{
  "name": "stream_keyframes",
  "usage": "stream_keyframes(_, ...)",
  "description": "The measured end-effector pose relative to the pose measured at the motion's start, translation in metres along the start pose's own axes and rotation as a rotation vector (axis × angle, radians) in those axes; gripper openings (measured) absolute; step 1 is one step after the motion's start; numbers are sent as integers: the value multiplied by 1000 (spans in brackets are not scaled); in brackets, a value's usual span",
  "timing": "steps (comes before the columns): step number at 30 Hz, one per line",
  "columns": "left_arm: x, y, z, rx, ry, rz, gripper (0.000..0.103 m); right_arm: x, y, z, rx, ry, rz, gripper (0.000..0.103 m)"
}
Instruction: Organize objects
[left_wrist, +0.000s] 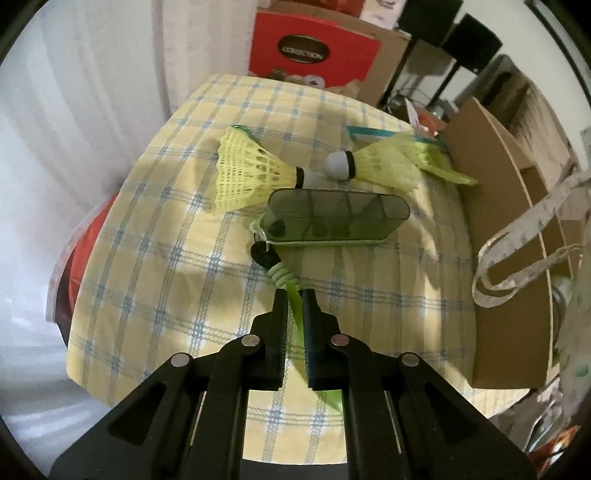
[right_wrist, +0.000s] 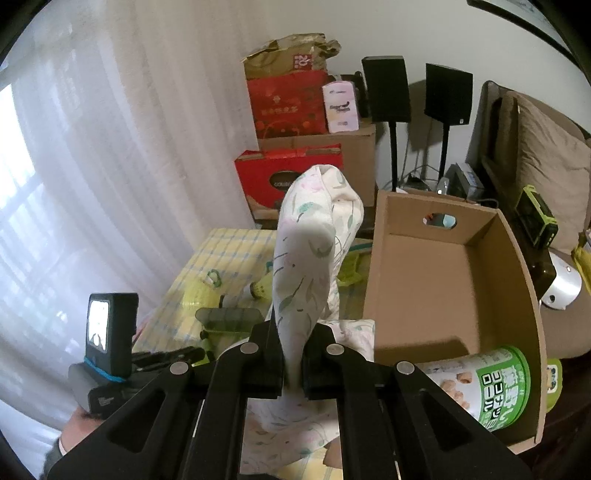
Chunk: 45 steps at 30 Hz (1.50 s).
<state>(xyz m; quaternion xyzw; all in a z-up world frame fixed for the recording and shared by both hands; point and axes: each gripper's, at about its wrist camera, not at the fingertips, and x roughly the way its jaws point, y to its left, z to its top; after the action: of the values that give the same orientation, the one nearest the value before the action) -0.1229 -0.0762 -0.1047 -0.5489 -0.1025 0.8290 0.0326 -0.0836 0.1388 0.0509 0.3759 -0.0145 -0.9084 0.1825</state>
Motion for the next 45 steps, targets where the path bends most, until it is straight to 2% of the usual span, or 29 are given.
stream_keyframes(3, -9, 0, 2, 6, -14, -25, 1, 0, 1, -2, -2, 3, 4, 5)
stream_keyframes(10, -48, -13, 9, 48, -81, -75, 1, -2, -2, 0, -3, -2, 9, 5)
stream_keyframes(17, -91, -45, 24, 115, -146, -140, 1, -16, -15, 11, 8, -31, -2, 5)
stream_keyframes(23, -104, -78, 38, 169, -158, -168, 1, -27, -36, 27, 34, -56, -33, 5)
stream_keyframes(31, -110, -131, 67, 210, -152, -265, 1, -28, -86, 50, 86, -48, -101, 5)
stream_keyframes(37, -99, -180, 90, 243, -123, -336, 1, -14, -124, 55, 111, -24, -175, 6)
stream_keyframes(45, -61, -243, 110, 292, -87, -348, 1, 25, -175, 60, 141, 39, -242, 6)
